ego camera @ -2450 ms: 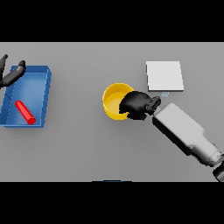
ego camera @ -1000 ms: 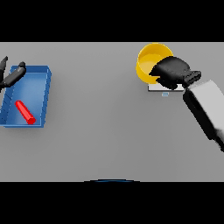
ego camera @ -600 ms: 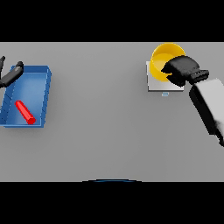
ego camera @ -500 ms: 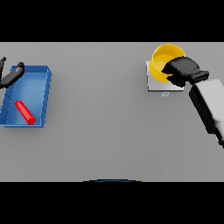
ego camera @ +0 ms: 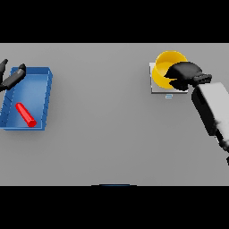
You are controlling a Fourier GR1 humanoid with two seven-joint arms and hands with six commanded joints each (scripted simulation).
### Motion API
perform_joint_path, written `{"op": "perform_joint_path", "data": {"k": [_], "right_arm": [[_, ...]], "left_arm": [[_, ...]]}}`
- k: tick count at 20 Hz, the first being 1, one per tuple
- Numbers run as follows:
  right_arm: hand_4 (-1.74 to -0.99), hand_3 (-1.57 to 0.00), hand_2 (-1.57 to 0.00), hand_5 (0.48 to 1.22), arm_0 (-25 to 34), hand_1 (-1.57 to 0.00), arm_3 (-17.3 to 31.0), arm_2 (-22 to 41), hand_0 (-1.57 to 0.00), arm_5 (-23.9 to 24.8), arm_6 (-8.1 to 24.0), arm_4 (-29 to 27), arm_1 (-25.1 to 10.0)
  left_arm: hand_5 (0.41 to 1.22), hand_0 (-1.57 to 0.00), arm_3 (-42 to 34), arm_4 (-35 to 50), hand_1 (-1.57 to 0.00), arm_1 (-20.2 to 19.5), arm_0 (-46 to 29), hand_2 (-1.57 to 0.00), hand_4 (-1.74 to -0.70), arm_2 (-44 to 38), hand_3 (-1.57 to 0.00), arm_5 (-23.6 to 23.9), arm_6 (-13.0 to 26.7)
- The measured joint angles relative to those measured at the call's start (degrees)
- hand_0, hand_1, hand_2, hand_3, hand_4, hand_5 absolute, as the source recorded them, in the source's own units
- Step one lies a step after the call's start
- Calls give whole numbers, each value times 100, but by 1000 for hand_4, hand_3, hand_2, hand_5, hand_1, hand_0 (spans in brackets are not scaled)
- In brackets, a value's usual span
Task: Pick up the red beaker and tilt it to pour out 1 green nut into yellow bowl. Pick up the yellow bowl and place it on the metallic measuring scale.
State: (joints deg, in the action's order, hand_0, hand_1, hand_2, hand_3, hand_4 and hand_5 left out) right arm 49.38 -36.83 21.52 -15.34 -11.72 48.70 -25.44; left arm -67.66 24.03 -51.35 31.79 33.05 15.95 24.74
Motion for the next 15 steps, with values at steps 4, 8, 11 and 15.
{"op": "perform_joint_path", "data": {"k": [4,8,11,15], "right_arm": [[-1563,-669,-799,971,0,-703,4,-95,-461,-217,-31,-100,-85],[-1485,-490,-446,859,82,-304,125,17,-188,-211,-55,22,-54],[-1442,-378,-251,814,73,-155,227,101,-96,-169,-119,107,-32],[-1410,-272,-103,759,60,-63,222,81,-39,-379,-16,69,-96]], "left_arm": [[723,1,136,3,1,59,97,1,-729,-18,1,-76,-44],[705,1,180,-37,1,102,104,1,-723,19,1,-62,-62],[699,1,109,-11,1,82,68,1,-722,-2,1,-40,-105],[693,1,106,-33,1,131,96,1,-720,33,1,2,-12]]}}
